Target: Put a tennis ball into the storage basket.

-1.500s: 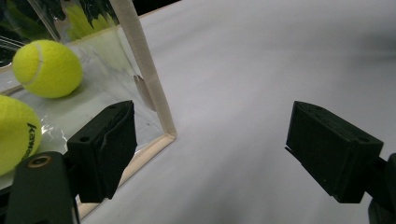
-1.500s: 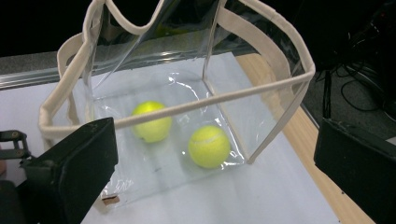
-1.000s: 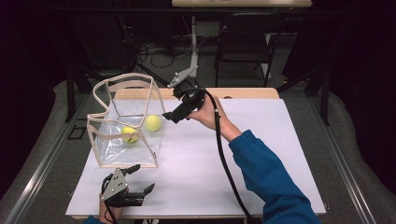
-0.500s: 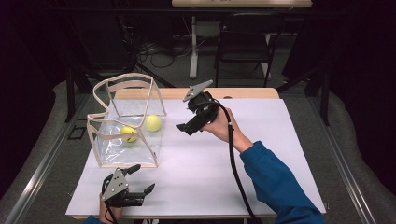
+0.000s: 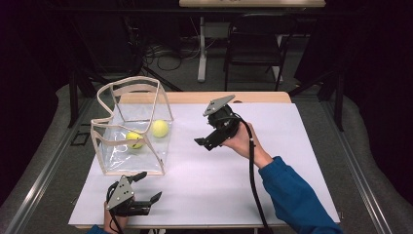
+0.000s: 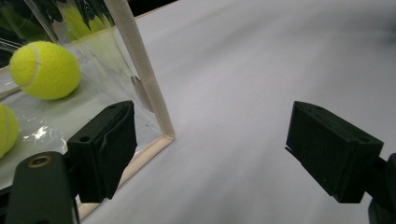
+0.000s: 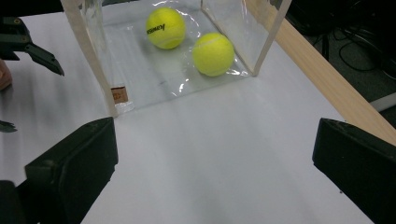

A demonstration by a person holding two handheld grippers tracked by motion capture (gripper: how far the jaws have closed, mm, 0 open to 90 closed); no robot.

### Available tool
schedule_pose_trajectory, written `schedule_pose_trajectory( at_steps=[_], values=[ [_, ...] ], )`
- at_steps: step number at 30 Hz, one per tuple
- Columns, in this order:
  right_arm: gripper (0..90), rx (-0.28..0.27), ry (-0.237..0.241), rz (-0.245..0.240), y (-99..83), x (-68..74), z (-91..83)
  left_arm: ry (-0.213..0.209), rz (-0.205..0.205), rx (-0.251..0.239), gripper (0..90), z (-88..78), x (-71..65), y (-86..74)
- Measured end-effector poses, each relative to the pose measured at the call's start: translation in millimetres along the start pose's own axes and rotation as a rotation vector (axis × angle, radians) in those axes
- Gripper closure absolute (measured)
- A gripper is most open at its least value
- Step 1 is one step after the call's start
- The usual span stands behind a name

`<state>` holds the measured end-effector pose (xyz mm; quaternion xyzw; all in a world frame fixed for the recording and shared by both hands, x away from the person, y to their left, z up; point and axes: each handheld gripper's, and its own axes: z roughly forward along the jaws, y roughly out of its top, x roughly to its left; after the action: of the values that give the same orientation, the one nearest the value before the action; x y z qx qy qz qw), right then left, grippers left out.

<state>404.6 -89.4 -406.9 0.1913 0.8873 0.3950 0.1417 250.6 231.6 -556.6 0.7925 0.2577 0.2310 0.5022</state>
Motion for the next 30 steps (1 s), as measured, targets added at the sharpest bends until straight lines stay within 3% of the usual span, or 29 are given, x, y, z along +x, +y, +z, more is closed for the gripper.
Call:
schedule_pose_trajectory(
  at_steps=[19,30],
  values=[
    [0.0,0.008,-0.032,0.056,-67.0,11.0,-16.8,0.0,-0.007,0.002,16.0,1.6,-0.1,0.0],
    [0.0,0.01,-0.048,0.086,-97.0,17.3,-26.0,-0.001,-0.003,0.005,16.0,2.5,-0.1,0.2]
  ],
)
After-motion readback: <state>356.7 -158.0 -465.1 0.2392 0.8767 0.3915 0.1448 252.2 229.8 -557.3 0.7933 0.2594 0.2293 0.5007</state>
